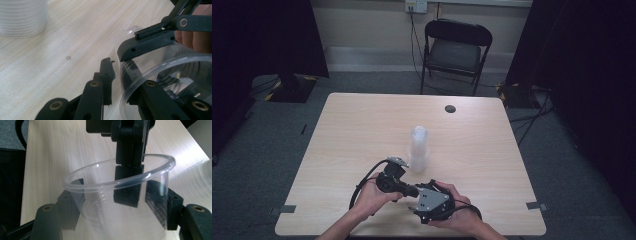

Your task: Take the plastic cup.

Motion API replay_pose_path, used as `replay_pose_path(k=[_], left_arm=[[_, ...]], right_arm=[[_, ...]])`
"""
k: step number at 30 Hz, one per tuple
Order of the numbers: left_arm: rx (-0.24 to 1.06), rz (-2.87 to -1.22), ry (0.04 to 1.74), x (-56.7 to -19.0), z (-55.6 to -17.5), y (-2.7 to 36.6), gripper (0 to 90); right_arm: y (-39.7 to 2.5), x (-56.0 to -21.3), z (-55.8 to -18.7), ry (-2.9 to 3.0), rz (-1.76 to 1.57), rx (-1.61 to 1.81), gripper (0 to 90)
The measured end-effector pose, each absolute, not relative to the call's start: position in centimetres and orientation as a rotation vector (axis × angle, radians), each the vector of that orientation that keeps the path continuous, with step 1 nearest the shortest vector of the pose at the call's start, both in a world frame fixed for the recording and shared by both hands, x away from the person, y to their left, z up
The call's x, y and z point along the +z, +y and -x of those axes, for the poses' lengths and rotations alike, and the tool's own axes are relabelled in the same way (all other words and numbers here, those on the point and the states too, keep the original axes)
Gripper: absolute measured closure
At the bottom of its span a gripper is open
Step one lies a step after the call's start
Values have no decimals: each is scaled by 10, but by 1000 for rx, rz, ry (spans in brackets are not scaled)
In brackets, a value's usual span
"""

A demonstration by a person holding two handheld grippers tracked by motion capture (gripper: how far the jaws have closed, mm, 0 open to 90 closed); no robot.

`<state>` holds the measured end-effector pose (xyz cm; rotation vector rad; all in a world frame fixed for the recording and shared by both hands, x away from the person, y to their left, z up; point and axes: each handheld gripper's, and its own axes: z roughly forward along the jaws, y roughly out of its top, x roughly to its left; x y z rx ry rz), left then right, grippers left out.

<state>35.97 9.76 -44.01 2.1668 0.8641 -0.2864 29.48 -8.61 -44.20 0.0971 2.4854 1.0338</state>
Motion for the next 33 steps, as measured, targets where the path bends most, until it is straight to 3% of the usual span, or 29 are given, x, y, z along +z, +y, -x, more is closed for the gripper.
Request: replay_pose_path(k=[11,26,29,33], left_arm=[[-246,-2133,842,-441,-357,105,665],[-121,-2009,836,-437,-355,117,393],[-82,-2009,843,-437,-355,118,300],[-30,-2008,829,-435,-353,120,275]], right_arm=[[-91,-442,-298,2502,-159,1054,326],[-104,-440,-307,2471,-274,1111,329],[-107,-441,-309,2466,-299,1113,329],[-110,-440,-312,2451,-334,1128,330]])
